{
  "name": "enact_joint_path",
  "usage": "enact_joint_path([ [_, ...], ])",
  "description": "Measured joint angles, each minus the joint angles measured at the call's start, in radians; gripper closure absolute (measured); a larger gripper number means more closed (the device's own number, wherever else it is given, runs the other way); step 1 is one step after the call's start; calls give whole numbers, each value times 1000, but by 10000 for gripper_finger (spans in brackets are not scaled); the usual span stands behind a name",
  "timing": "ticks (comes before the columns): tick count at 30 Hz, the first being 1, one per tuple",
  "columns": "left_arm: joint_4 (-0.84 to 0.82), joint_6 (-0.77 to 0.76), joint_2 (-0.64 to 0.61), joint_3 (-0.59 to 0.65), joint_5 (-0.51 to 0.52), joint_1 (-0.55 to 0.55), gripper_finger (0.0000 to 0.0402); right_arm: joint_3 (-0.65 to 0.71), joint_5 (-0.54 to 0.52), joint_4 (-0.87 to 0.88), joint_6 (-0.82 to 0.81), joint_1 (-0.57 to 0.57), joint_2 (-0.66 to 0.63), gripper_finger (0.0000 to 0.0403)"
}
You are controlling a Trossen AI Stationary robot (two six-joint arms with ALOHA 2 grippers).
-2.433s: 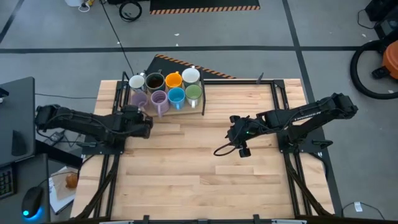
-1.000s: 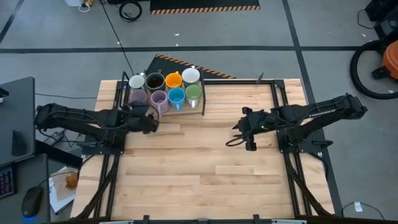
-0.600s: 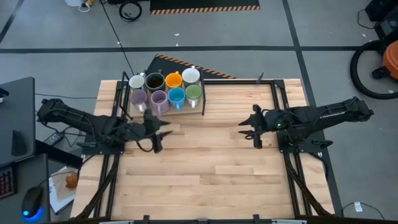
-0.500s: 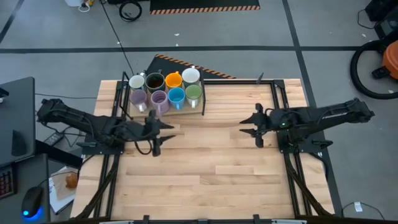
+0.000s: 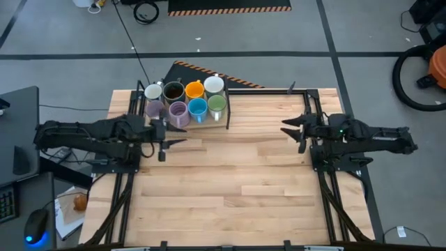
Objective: Place coffee mugs
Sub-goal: Return to Home Position
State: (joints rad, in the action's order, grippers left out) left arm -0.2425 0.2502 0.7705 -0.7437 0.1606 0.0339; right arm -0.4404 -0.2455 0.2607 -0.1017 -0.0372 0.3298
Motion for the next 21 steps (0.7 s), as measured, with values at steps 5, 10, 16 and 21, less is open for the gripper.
enact_joint_path([
  [5,-13,-70,-85,49,-105,-29,283,33,4,-21,-1,-35,-87,245],
  [10,122,-178,-169,206,-133,-8,299,82,26,-58,-20,-43,-147,245],
  [16,148,-217,-318,313,-131,29,316,111,3,-59,-55,-43,-206,245],
  [21,147,-246,-475,372,-129,50,330,140,-24,-59,-91,-43,-270,245],
])
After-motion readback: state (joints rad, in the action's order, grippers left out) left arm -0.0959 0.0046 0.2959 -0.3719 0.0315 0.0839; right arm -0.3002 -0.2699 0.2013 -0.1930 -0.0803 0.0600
